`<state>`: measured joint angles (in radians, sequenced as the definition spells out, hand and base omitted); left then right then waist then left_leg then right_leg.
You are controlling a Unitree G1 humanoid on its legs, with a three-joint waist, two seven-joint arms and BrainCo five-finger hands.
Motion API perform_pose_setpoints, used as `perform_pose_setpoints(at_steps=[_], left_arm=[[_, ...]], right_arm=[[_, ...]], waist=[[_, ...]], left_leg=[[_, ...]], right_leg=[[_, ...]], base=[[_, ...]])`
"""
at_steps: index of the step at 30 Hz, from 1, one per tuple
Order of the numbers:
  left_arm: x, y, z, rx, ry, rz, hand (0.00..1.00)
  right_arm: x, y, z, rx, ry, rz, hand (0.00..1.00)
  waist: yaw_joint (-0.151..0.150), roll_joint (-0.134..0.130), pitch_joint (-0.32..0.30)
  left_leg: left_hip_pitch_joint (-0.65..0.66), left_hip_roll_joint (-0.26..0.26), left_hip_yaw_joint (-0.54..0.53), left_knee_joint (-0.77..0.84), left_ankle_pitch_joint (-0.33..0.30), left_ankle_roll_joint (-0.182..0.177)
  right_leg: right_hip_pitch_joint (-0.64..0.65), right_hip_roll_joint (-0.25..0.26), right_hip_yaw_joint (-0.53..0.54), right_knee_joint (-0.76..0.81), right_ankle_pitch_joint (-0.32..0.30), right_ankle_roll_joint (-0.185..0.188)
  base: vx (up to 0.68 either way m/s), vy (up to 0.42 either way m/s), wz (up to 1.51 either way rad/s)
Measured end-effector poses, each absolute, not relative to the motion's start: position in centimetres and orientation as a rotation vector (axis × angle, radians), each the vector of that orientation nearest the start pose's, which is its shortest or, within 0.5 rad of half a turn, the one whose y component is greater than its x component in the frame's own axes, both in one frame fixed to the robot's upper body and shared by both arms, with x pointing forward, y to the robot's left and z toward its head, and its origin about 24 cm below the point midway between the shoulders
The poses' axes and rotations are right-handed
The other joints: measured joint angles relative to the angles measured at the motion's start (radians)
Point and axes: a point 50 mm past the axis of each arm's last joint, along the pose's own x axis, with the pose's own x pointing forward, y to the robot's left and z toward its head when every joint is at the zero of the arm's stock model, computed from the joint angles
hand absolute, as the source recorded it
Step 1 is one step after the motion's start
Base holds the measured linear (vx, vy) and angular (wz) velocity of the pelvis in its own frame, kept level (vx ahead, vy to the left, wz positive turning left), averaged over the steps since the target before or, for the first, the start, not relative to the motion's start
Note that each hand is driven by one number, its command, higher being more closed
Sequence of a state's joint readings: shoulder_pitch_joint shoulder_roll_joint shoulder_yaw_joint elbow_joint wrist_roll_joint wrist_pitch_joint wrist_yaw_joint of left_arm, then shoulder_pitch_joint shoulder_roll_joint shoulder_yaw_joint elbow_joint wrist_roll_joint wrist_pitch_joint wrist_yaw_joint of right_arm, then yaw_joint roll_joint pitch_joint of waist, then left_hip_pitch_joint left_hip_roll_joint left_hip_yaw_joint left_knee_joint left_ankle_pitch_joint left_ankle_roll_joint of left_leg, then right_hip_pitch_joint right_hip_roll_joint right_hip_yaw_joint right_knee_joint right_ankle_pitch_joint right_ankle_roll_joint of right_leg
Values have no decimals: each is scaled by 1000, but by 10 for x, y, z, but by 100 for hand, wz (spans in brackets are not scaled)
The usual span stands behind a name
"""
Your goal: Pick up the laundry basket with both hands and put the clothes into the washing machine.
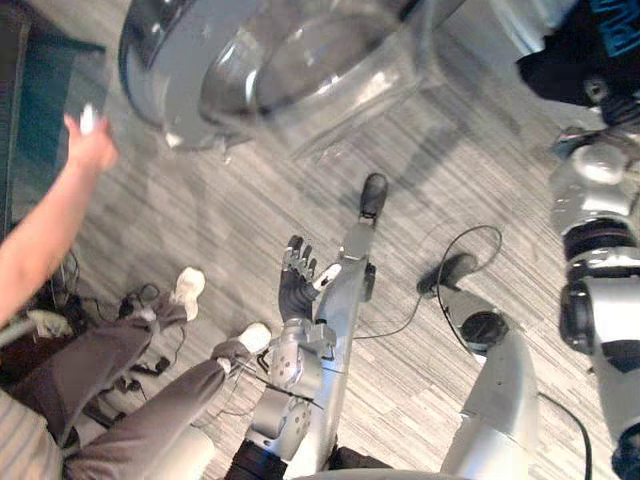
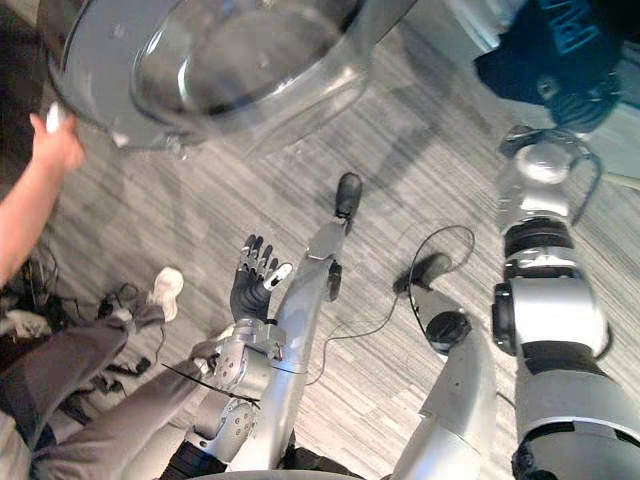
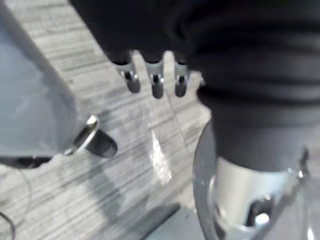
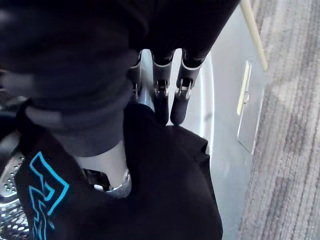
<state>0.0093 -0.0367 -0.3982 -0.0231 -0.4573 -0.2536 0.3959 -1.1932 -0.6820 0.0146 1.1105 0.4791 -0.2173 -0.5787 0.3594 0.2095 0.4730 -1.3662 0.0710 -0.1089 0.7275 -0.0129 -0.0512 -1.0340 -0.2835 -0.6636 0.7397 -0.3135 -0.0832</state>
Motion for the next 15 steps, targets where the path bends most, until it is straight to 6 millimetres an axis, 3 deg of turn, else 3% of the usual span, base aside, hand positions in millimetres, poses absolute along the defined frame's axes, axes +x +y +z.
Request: perform_pose_setpoints(at_steps=[1,2,3,5,8,13,15], left_arm=[[239,71,59,-565,-64,48,0],[239,71,60,-566,-64,49,0],[245,71,66,-567,-94,45,0],[247,72,67,-565,-102,47,0],[249,74,66,-563,-99,59,0],[249,72,69,-569,-110,49,0],[250,72,69,-570,-113,48,0]], right_arm=[[369,-326,296,52,-497,-850,100],[368,-326,301,44,-509,-847,100],[357,-337,320,32,-581,-871,100],[349,-342,342,61,-635,-860,100],[353,-345,337,118,-579,-827,100],[379,-307,327,247,-520,-666,100],[380,-303,329,282,-525,-649,100]], waist=[[45,14,5],[47,19,2],[42,19,2],[64,16,4],[65,16,4],[70,14,5],[62,13,5]], left_leg=[[37,5,-26,122,-156,49],[44,6,-30,89,-194,52],[-1,-20,-26,76,-174,41],[-20,-25,-52,45,-152,29],[14,-36,-49,-26,-75,29],[40,-28,-53,-62,-15,34],[49,-24,-51,-60,-15,34]], right_leg=[[-28,-2,-21,20,31,70],[-35,-13,-17,48,37,77],[-23,-33,12,59,10,127],[-29,-29,-36,24,30,158],[-15,-52,-46,23,46,137],[1,-41,-52,6,67,123],[13,-34,-46,-3,70,118]], base=[[112,2,-74],[106,49,-46],[-32,62,-6],[-88,42,-15],[-77,-42,35],[51,-100,12],[79,-82,-3]])
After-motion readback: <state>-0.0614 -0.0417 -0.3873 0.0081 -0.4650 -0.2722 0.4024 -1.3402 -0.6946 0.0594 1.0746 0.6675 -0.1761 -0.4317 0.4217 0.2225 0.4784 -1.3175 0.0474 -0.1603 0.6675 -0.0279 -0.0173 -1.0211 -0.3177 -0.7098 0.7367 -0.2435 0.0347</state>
